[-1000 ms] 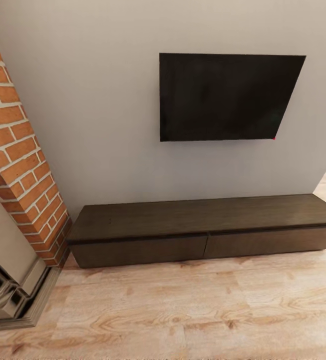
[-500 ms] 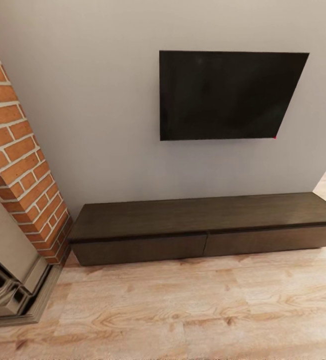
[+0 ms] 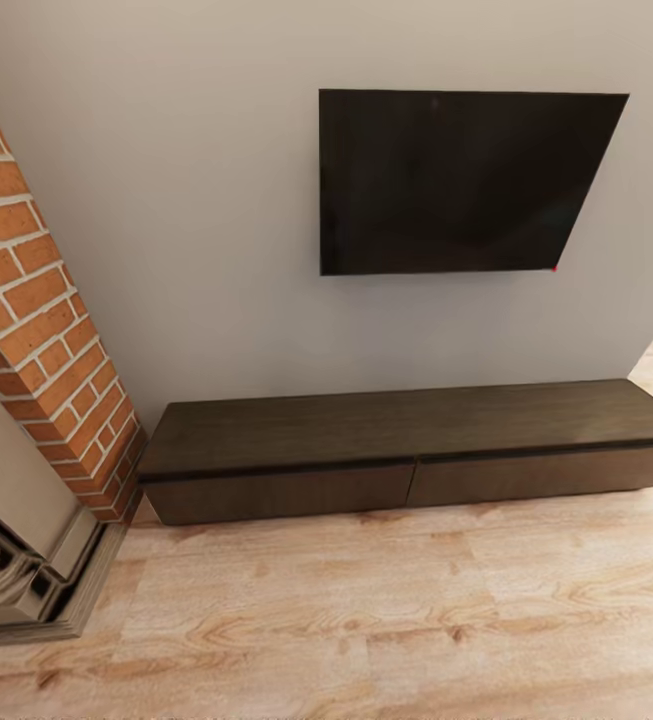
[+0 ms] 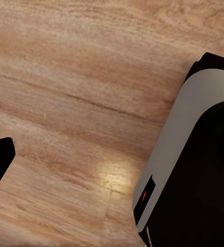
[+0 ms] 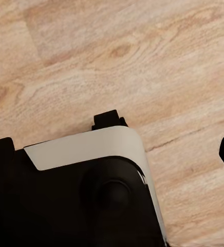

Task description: Place each of the two pumpkins and all three candles from the living room inside a cabinet in the living room (use any cabinet), then make sure every cabinet is closed, and position the cauldron so it is next to a table in the living room.

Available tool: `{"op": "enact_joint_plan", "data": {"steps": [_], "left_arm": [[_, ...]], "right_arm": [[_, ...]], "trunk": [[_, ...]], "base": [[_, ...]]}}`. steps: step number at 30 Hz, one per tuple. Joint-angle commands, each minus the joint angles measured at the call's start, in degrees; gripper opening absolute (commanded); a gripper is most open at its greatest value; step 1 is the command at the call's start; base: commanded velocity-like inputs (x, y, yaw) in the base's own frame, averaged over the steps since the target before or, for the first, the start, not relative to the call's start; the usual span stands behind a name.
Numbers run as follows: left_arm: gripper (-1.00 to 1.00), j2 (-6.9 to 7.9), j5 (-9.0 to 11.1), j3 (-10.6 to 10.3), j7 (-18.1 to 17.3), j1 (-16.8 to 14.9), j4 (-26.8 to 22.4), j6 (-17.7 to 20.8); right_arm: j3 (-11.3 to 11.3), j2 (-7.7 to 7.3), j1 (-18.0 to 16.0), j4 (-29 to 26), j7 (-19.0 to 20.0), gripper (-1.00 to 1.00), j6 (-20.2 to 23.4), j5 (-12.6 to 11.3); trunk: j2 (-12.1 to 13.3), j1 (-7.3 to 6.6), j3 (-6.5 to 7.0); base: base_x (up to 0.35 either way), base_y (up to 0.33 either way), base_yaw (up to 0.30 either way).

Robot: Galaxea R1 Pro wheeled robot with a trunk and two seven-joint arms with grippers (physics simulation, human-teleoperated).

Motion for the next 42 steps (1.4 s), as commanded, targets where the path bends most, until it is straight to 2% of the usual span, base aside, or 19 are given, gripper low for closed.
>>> {"op": "enact_joint_plan", "data": {"steps": [1,13,24,28,42], "left_arm": [[1.0,0.02,0.5,-0.5,0.1,0.4,-0.1,0.0],[1.0,-0.05,0.6,-0.5,0.2,2.6,-0.1,-1.2],[1.0,-0.21,0.8,-0.4,0.3,2.7,-0.3,-1.2],[1.0,-0.64,0.9,-0.3,0.3,2.7,-0.4,-1.2],[1.0,-0.75,1.0,-0.2,0.3,2.7,-0.4,-1.2]], "right_arm": [[0.4,0.03,0.3,0.1,-0.1,1.0,-0.1,-0.2],[0.4,0.03,1.8,0.1,-0.1,1.0,-0.1,-0.2],[0.3,0.33,1.8,-0.4,-0.2,1.0,-0.4,-0.1],[0.4,0.43,1.8,-0.7,-0.2,1.0,-0.5,-0.1],[0.3,0.47,1.8,-0.8,-0.1,1.0,-0.5,-0.6]], "trunk": [[0.0,0.0,-0.14],[0.0,0.0,-1.28],[0.0,0.0,-2.3],[0.0,0.0,-2.41],[0.0,0.0,-2.44]], "base": [[0.0,0.0,0.0],[0.0,0.0,0.0],[0.0,0.0,0.002],[0.0,0.0,0.004],[0.0,0.0,0.0]]}}
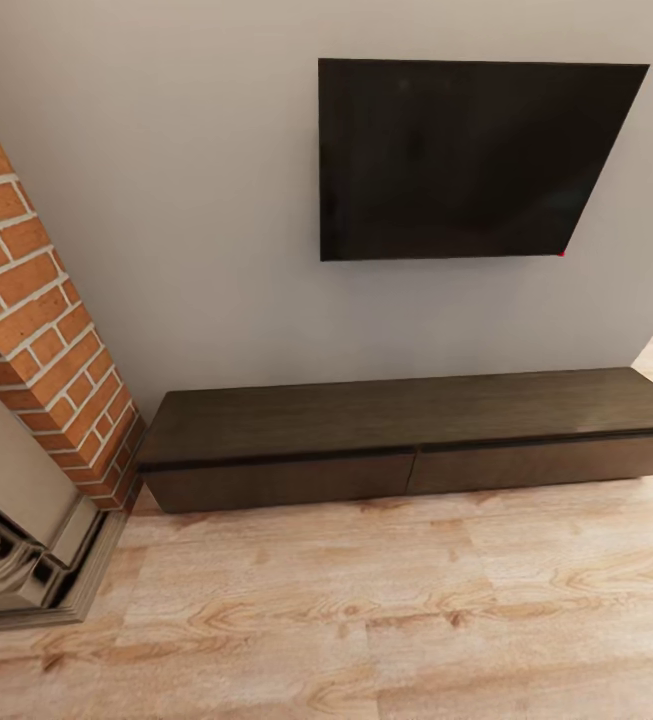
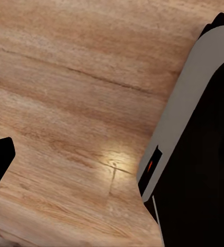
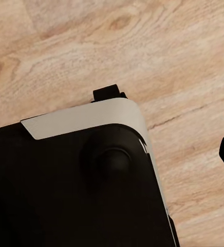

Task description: Place each of the two pumpkins and all three candles from the living room inside a cabinet in the living room (use any cabinet), then make sure every cabinet is closed, and position the cauldron so it is next to a table in the living room.

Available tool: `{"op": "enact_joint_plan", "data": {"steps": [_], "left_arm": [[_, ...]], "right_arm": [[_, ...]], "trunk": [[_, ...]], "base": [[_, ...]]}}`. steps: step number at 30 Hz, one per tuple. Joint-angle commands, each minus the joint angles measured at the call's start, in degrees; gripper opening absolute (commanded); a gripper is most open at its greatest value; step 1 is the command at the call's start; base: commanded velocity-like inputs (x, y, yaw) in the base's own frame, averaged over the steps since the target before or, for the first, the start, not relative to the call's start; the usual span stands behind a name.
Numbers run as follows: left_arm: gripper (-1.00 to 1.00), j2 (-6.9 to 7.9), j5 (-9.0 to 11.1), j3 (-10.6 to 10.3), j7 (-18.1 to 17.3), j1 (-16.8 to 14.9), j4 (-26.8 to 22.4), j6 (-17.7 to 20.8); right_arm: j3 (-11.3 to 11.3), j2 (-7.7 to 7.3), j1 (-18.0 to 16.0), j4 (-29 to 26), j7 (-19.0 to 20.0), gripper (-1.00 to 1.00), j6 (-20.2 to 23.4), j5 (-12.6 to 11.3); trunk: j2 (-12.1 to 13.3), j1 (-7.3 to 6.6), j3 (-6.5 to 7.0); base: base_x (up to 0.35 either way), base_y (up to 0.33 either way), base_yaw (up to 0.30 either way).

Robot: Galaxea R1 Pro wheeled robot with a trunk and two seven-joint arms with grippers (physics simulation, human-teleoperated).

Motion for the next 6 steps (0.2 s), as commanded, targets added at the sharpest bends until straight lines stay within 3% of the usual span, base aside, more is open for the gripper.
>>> {"op": "enact_joint_plan", "data": {"steps": [1,6], "left_arm": [[1.0,0.01,0.5,-0.5,0.1,0.0,0.0,-0.1],[1.0,0.02,0.5,-0.5,0.1,0.0,0.0,-0.1]], "right_arm": [[0.4,0.03,0.0,0.1,-0.1,1.0,-0.1,-0.2],[0.4,0.03,0.0,0.1,-0.1,1.0,-0.1,-0.2]], "trunk": [[0.0,0.0,-0.04],[0.0,0.0,-0.04]], "base": [[0.0,0.0,0.0],[0.0,0.0,0.0]]}}
